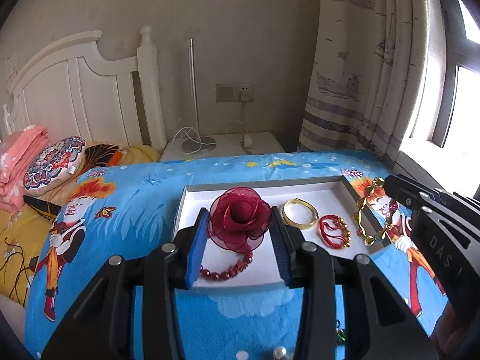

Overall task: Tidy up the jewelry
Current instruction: 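Carry the rose and bamboo bracelet into the white tray and open both tools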

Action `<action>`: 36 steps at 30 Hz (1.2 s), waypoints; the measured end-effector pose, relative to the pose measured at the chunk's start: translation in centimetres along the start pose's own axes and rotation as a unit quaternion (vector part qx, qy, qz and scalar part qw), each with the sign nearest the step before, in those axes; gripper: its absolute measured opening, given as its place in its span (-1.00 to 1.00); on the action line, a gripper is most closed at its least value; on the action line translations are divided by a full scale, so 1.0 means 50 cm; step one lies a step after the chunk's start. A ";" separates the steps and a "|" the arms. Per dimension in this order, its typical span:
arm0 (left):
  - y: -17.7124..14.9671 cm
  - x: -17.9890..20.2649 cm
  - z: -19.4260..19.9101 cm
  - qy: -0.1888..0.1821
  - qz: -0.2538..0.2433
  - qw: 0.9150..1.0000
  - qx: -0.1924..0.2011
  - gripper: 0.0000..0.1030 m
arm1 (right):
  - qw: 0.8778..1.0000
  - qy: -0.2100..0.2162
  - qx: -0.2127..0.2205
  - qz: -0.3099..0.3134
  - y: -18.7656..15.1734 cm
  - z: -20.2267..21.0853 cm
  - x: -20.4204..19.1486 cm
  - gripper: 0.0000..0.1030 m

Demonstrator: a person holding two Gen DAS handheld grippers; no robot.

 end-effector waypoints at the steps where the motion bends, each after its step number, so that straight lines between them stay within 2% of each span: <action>1: 0.000 -0.002 -0.005 0.000 0.000 1.000 -0.001 -0.24 | 1.000 0.000 -0.001 -0.001 0.002 -0.008 -0.001 -0.76; 22: -0.017 -0.013 -0.155 0.005 0.018 0.999 -0.040 -0.24 | 0.999 -0.001 -0.051 -0.011 -0.033 -0.161 -0.007 -0.76; 36: -0.056 -0.009 -0.208 -0.003 0.018 0.998 -0.066 -0.24 | 0.996 -0.001 -0.085 -0.009 -0.071 -0.222 -0.004 -0.76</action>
Point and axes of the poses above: each gripper's, at about its wrist camera, not at the fingertips, and z roughly against the way its jaws point, x to its right, y to its top, the point moved 3 cm from there along -z, roughly the way its jaws point, and after that the axes turned 10 degrees about x, right-handed, at the moved point
